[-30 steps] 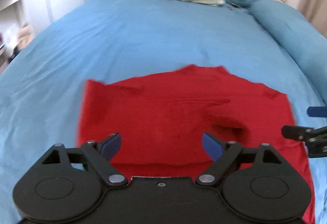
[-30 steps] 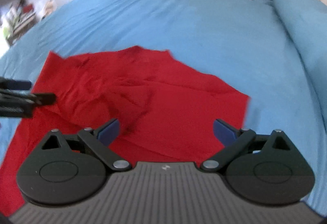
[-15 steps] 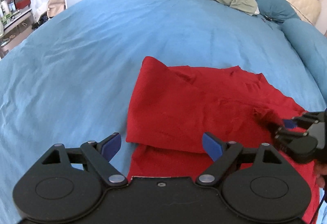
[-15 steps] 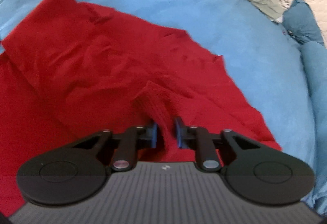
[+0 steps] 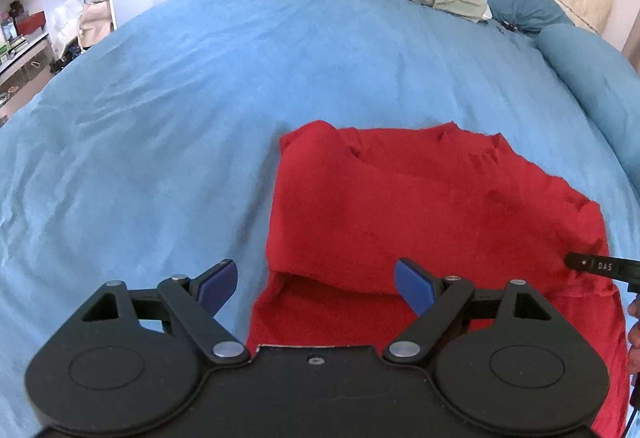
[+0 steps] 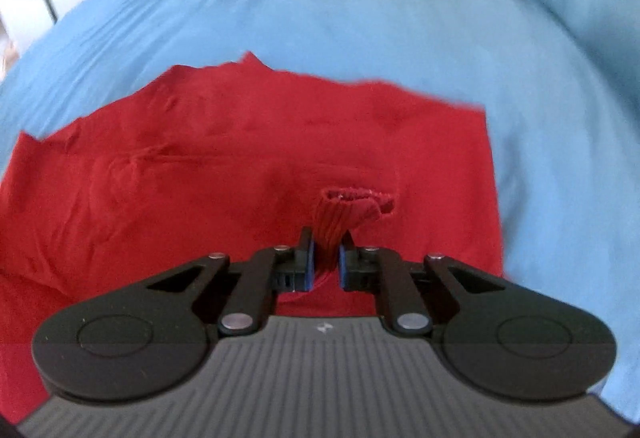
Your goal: Fold small clothes
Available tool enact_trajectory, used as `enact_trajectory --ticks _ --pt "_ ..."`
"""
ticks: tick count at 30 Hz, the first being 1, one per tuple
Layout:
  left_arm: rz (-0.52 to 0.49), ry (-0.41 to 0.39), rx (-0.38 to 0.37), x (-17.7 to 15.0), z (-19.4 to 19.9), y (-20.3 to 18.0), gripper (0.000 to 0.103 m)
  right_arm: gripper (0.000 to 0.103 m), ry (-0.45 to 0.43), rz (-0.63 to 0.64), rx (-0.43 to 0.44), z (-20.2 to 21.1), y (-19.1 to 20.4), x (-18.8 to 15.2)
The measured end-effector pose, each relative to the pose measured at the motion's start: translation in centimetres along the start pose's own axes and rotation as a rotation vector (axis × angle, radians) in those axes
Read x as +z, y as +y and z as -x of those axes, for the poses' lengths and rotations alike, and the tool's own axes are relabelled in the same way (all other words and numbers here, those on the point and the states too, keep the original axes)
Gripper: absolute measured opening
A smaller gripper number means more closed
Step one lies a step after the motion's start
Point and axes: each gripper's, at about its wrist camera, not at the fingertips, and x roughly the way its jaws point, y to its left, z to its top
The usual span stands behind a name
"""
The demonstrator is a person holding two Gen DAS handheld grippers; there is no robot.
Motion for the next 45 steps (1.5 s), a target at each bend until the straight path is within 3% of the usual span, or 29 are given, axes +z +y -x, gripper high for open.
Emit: enact_trajectory --ticks 1,2,3,4,7,9,12,15,17,26,32,36,37,38,40,41,43,45 --pt "-0.001 0.002 -0.001 -0.1 -0.1 0.0 0.089 0.035 -0.004 -0.035 0.016 -0.1 -0.5 -0.3" --pt "-0.003 0.004 -0.002 -0.2 -0.1 -0.1 0.089 0.058 -0.007 -0.065 0.032 0.1 -0.8 -0.5" --pt "-0.005 0.006 -0.001 -0.3 -0.2 -0.1 0.089 0.07 -0.009 -0.091 0.046 0.2 -1.2 -0.7" --pt "-0.007 0.009 0.0 -0.4 -0.3 -0.2 0.089 0.089 -0.024 -0.108 0.05 0.5 -1.5 -0.8" --pt "-0.009 0.022 0.002 -0.5 -0.4 -0.3 0.089 0.093 -0.045 -0.097 0.058 1.2 -1.3 -0.9" --pt "-0.004 0.025 0.001 -0.5 -0.4 -0.3 0.089 0.092 -0.023 -0.117 0.079 0.9 -1.7 -0.4" --pt "-0.006 0.03 0.014 -0.5 -0.8 -0.2 0.089 0.076 0.031 -0.149 0.09 0.0 -2.2 -0.2" --pt "-0.015 0.033 0.042 -0.7 -1.4 0.0 0.089 0.051 0.062 -0.163 0.075 -0.6 -2.6 0.0" --pt "-0.025 0.036 0.067 -0.9 -2.0 0.2 0.089 0.026 0.067 -0.14 0.058 -0.3 -2.9 0.4" --pt "-0.026 0.072 0.124 -2.0 -4.7 1.4 0.087 0.025 -0.134 -0.03 0.045 4.8 -4.2 3.0" --pt "0.014 0.097 0.138 -3.1 -5.8 2.0 0.084 0.024 -0.073 -0.004 -0.066 1.8 -6.1 0.8" --pt "0.002 0.095 0.137 -3.5 -5.6 2.1 0.084 0.028 -0.036 -0.03 -0.072 -0.2 -6.2 -0.2" --pt "-0.006 0.097 0.136 -3.7 -5.5 2.0 0.084 0.035 -0.048 -0.025 -0.081 0.0 -6.0 -0.2" --pt "-0.013 0.086 0.136 -3.7 -5.4 2.1 0.084 0.057 -0.048 -0.023 -0.086 0.5 -6.3 -0.4" --pt "-0.026 0.089 0.136 -3.9 -5.1 2.3 0.084 0.086 -0.078 -0.026 -0.09 1.8 -5.8 -0.6" --pt "-0.029 0.089 0.133 -4.0 -4.9 2.4 0.084 0.094 -0.114 -0.02 -0.08 2.6 -5.6 -0.8" --pt "-0.026 0.09 0.126 -4.4 -4.4 2.6 0.084 0.099 -0.156 -0.001 -0.032 4.2 -5.1 -1.1" --pt "-0.027 0.091 0.126 -4.6 -4.1 2.5 0.084 0.099 -0.135 0.022 0.026 4.1 -4.6 -1.0"
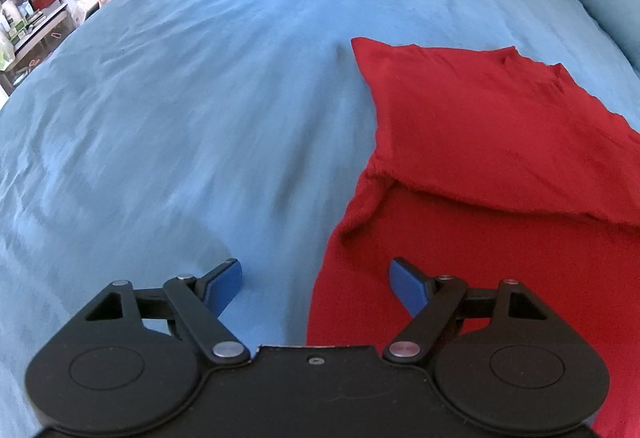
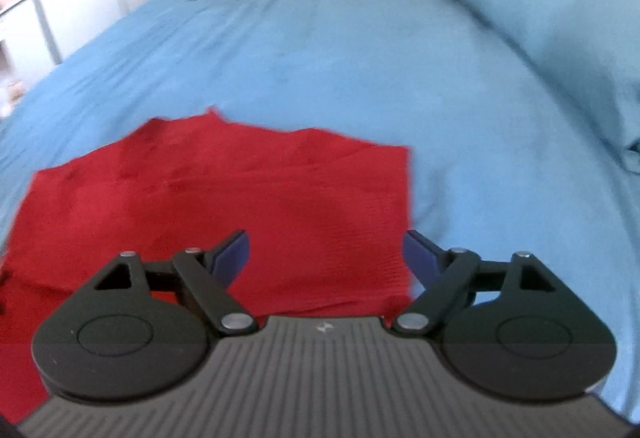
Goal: Fold small clothes
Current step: 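Grasp the sweater hem with both grippers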
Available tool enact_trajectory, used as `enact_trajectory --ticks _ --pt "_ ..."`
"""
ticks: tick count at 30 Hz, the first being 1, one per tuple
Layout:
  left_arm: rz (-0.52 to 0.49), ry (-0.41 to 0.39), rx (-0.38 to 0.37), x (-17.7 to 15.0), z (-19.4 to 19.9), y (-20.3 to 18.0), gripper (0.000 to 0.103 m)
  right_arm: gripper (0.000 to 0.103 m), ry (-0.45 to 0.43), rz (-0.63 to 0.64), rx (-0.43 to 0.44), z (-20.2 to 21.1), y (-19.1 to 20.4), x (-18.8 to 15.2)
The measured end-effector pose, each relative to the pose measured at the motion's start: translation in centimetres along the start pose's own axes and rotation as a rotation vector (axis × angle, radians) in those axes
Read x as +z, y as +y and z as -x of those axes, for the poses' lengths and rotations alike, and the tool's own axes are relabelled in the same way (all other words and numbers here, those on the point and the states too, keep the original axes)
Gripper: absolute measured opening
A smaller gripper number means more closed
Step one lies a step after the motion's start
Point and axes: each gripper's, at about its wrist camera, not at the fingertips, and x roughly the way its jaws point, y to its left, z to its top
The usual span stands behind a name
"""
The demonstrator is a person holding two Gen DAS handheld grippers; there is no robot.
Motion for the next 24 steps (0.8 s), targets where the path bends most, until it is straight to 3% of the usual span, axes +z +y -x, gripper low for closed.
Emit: enact_trajectory --ticks 3,6,10,14,18,21,24 --pt "-0.009 -0.005 -0.007 -0.4 0.3 -0.1 0.084 0.099 0.057 0.008 0.039 -1.6 0.5 -0.2" --pt "-0.023 -0.014 -0.016 -1.0 0.8 -0.2 0.084 0.099 0.128 -0.047 0.018 -3.9 0.0 -1.0" --pt "-0.047 -0.052 -0.05 -1.2 2.6 -0.2 0.084 0.098 0.121 -0.03 0.018 -3.3 -0.1 -1.1" --pt "-0.099 -0.126 -0.089 -0.8 6.9 0.0 0.085 0.098 0.032 0.035 0.068 1.1 0.1 -0.1" --pt "-0.124 -0.159 -0.141 -1.7 12.5 0.6 0.087 0.099 -0.02 0.069 0.121 8.6 -0.2 0.3" --pt "-0.139 -0.126 -0.16 -3.7 16.1 1.4 0.093 0.099 0.002 0.07 0.114 13.6 -0.5 -0.7" --pt "-0.115 -0.028 -0.182 -6.4 17.6 2.3 0.093 0.099 0.074 0.063 0.065 17.6 -0.8 -3.2"
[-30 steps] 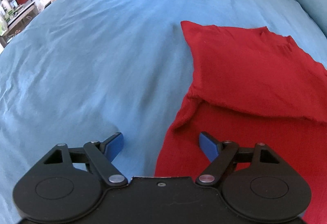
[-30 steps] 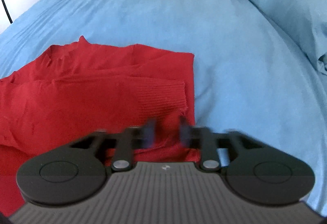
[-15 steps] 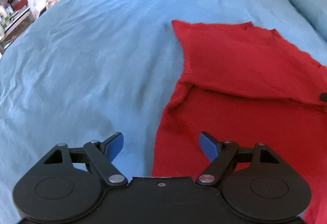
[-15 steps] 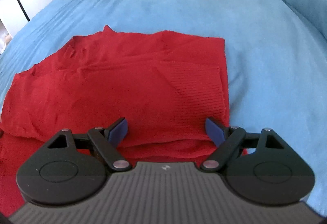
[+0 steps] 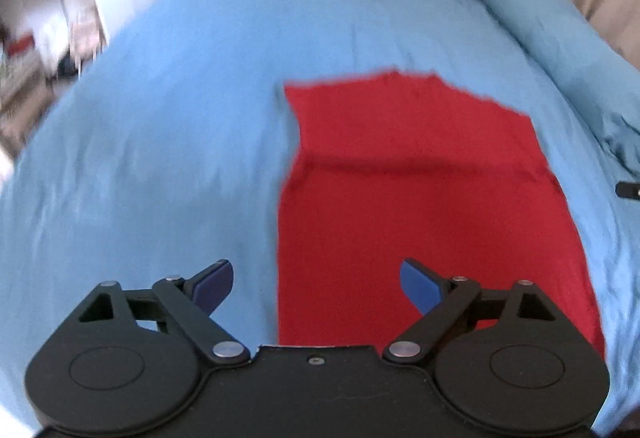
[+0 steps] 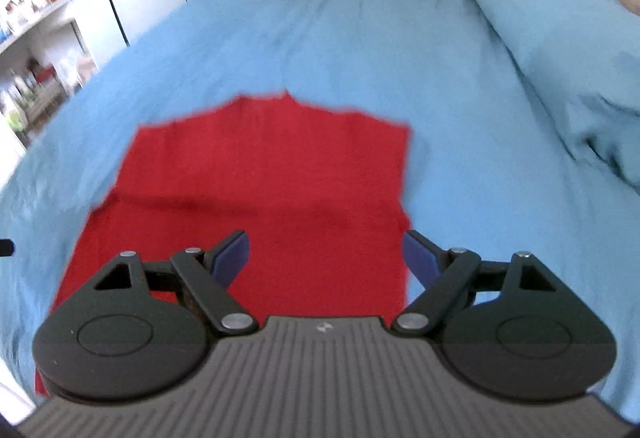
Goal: Fold small clothes
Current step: 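Grasp the sweater hem with both grippers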
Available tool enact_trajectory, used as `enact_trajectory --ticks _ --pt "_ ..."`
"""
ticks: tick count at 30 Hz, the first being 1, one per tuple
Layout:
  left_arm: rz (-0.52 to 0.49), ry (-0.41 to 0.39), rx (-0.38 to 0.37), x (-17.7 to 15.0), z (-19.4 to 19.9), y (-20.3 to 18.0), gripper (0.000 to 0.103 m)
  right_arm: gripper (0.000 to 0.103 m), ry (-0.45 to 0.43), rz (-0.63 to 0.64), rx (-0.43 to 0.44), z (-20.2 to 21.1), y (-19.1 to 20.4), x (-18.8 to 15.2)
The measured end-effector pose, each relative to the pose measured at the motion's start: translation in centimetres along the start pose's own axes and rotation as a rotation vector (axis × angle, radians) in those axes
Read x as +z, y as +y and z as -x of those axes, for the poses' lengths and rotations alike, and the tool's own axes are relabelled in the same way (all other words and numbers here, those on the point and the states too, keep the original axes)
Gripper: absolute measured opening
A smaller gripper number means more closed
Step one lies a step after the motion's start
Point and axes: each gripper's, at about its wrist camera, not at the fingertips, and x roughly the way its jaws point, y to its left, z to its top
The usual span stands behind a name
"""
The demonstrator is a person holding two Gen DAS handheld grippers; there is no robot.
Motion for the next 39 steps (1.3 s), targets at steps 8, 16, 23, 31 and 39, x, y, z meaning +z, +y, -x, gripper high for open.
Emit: enact_trajectory --ticks 8,16,23,31,39 --pt "0.082 0.22 0.035 -8.3 -1.9 1.8 0.087 0.095 0.205 -0.084 -0.121 2.6 0.5 -11.1" --pt "0.104 0.296 0.016 -12.4 -5.1 2.2 0.057 0.08 0.352 -0.198 -0.187 1.0 0.0 -17.2" --pt "0.046 0.27 -0.019 -12.9 -5.8 0.9 0.034 0.062 0.41 -0.177 -0.171 0.5 0.5 -19.2" --pt "0.029 0.298 -0.029 -12.3 -6.7 0.6 0.005 0.039 0.43 -0.212 -0.138 0.2 0.1 -19.2" --pt "0.008 0.285 -0.016 -10.5 -4.7 0.7 0.004 0.021 0.437 -0.208 -0.076 1.0 -0.4 -17.9"
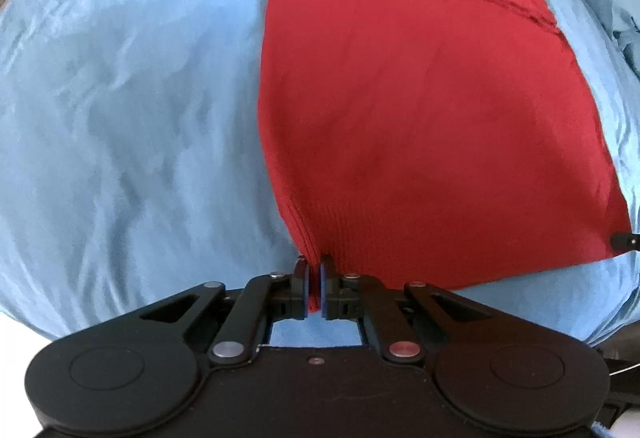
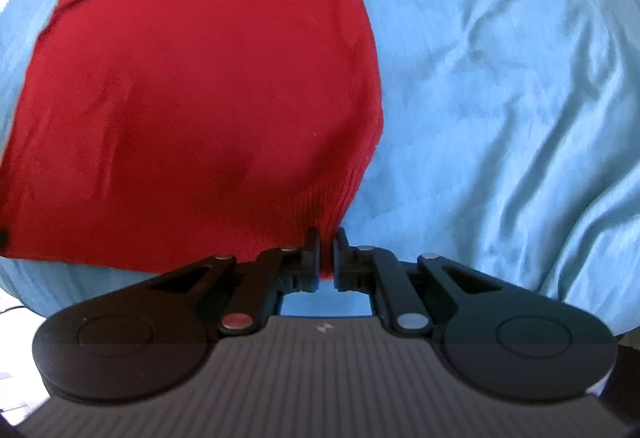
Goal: Fold small clothes
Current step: 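Lift the hem with both grippers and fold it toward the collar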
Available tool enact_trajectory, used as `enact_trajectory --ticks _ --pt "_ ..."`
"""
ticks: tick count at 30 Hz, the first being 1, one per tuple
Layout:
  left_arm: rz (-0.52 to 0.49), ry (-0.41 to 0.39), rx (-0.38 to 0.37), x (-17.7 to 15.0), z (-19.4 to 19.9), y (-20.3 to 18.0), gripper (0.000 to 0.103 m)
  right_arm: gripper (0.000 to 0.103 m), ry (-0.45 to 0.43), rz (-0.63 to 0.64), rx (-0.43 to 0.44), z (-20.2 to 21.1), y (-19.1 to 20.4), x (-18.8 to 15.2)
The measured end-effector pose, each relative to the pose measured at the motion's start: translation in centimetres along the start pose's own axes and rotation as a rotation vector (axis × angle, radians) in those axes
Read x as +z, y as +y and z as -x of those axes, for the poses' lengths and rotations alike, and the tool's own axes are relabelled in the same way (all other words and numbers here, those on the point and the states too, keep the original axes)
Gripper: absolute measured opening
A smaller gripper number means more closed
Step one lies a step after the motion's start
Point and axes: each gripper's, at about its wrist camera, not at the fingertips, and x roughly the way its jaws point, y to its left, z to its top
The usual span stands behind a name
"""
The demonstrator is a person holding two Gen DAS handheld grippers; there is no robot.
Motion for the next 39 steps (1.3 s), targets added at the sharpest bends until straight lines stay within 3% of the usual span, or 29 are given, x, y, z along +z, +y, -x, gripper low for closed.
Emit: enact_trajectory --ticks 6,11,15,20,25,30,34,39 --pt "0.1 -0.061 -0.052 2.3 5.5 0.8 0.004 0.021 -0.041 -0.052 0.116 4.4 -0.9 2.2" --pt "0.186 -0.156 -0.081 5.9 10.3 1.2 0.004 0.02 -0.129 -0.134 0.213 9.8 -2.1 6.4" --pt "0.211 -0.266 -0.099 10.4 13.0 1.6 0.004 0.02 -0.21 -0.231 0.301 13.2 -3.2 11.7" --pt "0.133 -0.422 -0.099 19.4 13.2 0.6 0.004 0.02 -0.313 -0.266 0.41 14.5 -3.4 20.7" --pt "0.074 -0.535 -0.065 29.3 8.1 -0.3 0.004 0.02 -0.362 -0.279 0.411 10.6 -2.8 31.1" --pt "0.131 -0.531 -0.015 36.4 -1.4 -0.4 0.004 0.02 -0.386 -0.237 0.336 1.5 -0.8 39.3" --pt "0.204 -0.476 0.046 39.4 -9.3 -0.2 0.004 0.02 -0.374 -0.212 0.262 -7.0 0.7 43.2" --pt "0.27 -0.456 0.081 40.0 -13.2 0.1 0.004 0.02 -0.393 -0.19 0.194 -12.2 1.5 45.2"
